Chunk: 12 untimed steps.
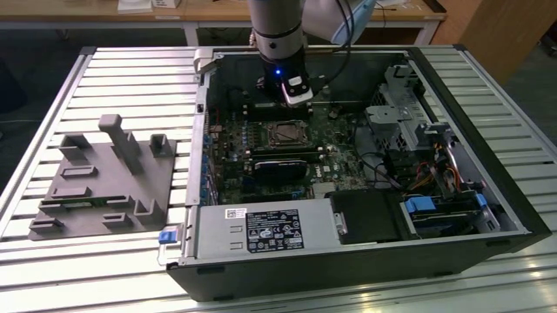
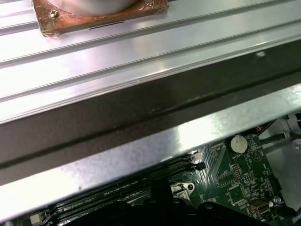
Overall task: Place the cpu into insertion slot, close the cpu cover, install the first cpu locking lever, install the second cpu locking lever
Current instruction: 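Install the first cpu locking lever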
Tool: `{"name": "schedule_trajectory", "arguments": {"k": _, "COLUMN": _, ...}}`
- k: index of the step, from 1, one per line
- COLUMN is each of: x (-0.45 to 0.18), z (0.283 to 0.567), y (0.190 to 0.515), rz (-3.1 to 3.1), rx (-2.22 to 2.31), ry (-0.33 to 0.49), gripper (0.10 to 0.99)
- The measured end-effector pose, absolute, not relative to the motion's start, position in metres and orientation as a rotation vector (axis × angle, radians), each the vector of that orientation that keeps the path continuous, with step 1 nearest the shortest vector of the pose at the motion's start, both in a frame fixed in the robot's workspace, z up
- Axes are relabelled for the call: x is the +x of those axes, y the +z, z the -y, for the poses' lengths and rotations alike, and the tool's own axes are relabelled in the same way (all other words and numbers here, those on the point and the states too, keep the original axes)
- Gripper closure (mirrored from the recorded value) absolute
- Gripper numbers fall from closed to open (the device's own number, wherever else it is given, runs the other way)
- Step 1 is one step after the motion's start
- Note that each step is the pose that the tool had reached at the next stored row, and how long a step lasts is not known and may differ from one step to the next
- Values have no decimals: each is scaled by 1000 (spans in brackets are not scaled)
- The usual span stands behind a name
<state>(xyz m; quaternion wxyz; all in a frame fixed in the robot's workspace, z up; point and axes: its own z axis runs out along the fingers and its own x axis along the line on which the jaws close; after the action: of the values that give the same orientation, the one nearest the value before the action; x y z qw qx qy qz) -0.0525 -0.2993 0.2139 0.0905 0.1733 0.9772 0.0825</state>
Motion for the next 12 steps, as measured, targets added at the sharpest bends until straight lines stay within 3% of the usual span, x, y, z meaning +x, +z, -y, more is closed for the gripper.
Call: {"name": "schedule_trajectory", "arguments": {"k": 12, "x": -50, "z": 300, "y": 213, "rz": -2927, "rx": 524, "ry": 174, "gripper": 980}}
